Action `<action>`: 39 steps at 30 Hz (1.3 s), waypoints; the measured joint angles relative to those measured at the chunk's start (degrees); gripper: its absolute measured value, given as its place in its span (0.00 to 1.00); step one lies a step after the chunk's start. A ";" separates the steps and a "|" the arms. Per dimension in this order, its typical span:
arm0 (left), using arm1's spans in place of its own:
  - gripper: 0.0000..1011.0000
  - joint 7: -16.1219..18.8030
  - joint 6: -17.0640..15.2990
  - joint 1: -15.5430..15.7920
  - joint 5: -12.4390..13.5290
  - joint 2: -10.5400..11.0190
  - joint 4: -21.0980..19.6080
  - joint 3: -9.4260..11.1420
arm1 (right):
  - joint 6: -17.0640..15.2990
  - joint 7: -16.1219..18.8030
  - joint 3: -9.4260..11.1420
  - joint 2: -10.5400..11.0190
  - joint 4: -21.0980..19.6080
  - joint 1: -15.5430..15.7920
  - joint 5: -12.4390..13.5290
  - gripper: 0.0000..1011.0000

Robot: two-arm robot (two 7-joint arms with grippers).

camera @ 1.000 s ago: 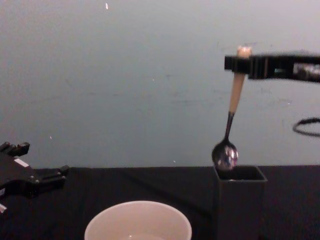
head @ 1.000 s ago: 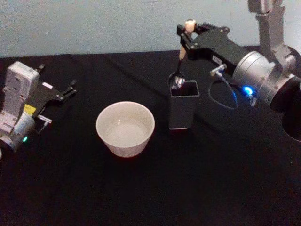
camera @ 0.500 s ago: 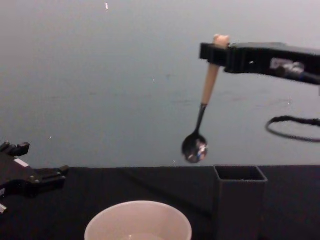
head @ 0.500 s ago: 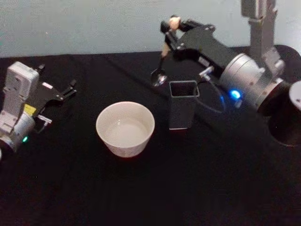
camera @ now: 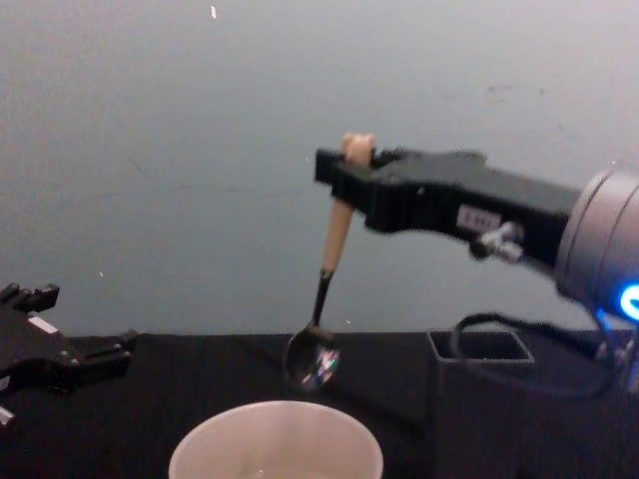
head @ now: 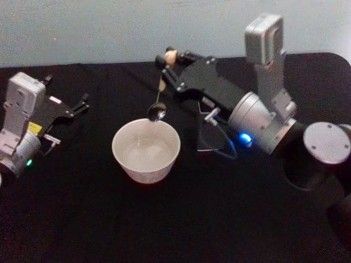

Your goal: Pick up the stirring spoon with one hand, stir inside the cup, then place it back in its original position.

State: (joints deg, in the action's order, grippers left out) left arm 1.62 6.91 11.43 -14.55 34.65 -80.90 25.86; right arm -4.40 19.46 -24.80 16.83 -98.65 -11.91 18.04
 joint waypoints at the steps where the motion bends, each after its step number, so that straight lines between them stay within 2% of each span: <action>1: 0.99 0.00 0.00 0.00 0.00 0.00 0.00 0.00 | 1.03 0.65 -0.44 -0.11 0.83 0.08 -0.07 0.23; 12: 0.99 0.00 0.00 0.00 0.00 0.00 0.00 0.00 | 6.55 3.95 -3.03 -0.12 6.22 0.22 -1.59 0.23; 20: 0.99 0.00 0.00 0.00 0.00 0.00 0.00 0.00 | 11.21 5.01 -4.22 -1.77 12.05 -1.03 -3.60 0.23; 30: 0.99 0.00 0.00 0.00 0.00 0.00 0.00 0.00 | 12.60 4.52 -4.85 -3.74 16.13 -2.13 -5.89 0.23; 39: 0.99 0.00 0.00 0.00 0.00 0.00 0.00 0.00 | 12.87 3.92 -4.57 -4.62 17.62 -2.44 -7.26 0.23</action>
State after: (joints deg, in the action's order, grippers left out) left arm 1.62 6.91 11.43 -14.55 34.65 -80.90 25.86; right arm 8.48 23.37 -29.37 12.21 -81.03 -14.35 10.78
